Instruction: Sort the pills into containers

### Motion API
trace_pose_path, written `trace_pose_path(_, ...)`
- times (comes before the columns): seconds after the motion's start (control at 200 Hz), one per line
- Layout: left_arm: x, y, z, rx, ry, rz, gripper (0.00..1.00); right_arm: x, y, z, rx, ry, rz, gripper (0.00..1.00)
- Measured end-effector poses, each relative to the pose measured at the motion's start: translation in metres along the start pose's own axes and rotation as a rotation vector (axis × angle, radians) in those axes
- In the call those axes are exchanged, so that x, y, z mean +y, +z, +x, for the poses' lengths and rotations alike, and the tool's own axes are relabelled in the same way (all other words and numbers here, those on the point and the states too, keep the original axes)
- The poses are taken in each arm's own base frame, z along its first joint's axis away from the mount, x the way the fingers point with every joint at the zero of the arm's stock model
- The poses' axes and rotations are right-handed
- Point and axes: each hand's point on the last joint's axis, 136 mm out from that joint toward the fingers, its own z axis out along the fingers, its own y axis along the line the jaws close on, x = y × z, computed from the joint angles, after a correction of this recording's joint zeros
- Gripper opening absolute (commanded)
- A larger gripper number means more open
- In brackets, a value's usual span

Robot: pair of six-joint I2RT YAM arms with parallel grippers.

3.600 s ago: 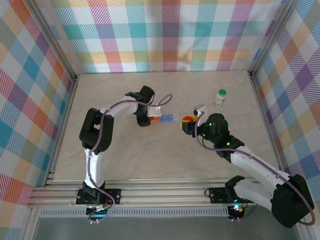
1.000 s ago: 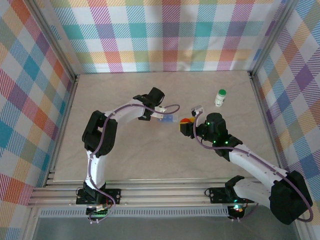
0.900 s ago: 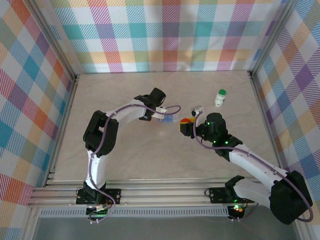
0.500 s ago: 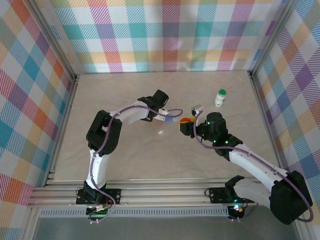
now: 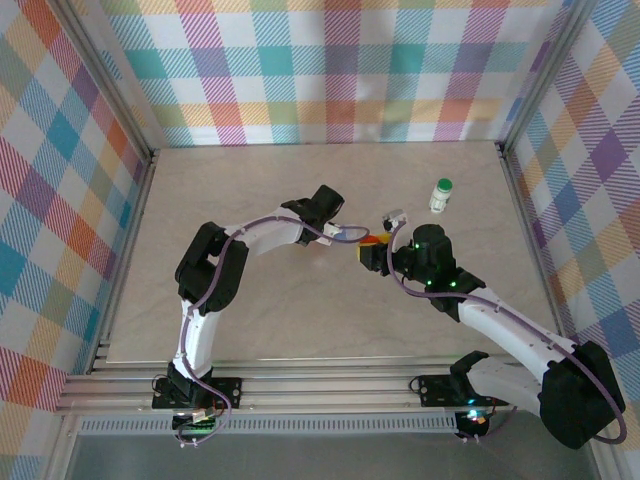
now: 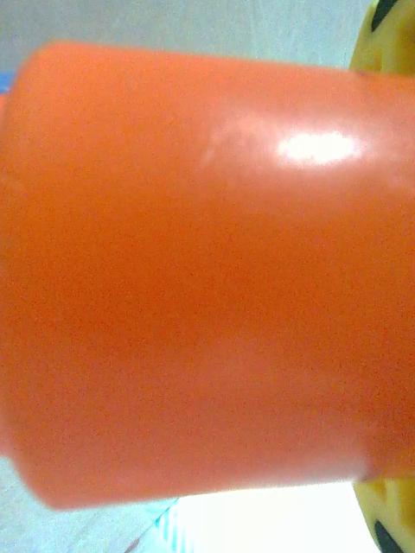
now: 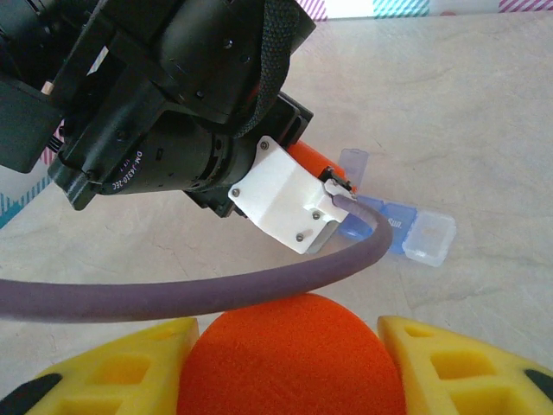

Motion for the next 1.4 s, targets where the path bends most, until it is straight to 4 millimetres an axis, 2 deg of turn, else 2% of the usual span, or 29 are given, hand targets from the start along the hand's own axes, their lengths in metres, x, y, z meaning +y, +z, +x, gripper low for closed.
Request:
trace_pose_path(0.52,-0.015,0.002,0.007,-0.099,-0.185,0.116,0.00,-0.001,0.002,0.003,0.013,0.006,-0.001,0.00)
trace_pose_path(0.8,-0.003,-0.014,0.016,-0.137,-0.243,0.090,0.00,-0.003,0.008,0.009,0.037,0.013,0.002,0.00)
trace_pose_path(1.055,-0.003,-0.015,0.016,-0.132,-0.224,0.085,0.00,-0.003,0.010,0.010,0.046,0.015,-0.001,0.00)
trace_pose_path(1.2,-0.007,-0.009,0.013,-0.108,-0.187,0.085,0.00,-0.002,0.010,0.007,0.041,0.013,-0.005,0.00)
trace_pose_path(1.3,-0.018,0.004,0.005,-0.075,-0.136,0.103,0.00,-0.002,0.010,0.006,0.039,0.013,-0.005,0.00)
trace_pose_path(1.4,-0.014,0.007,0.003,-0.053,-0.121,0.080,0.00,-0.002,0.010,0.006,0.039,0.013,-0.005,0.00)
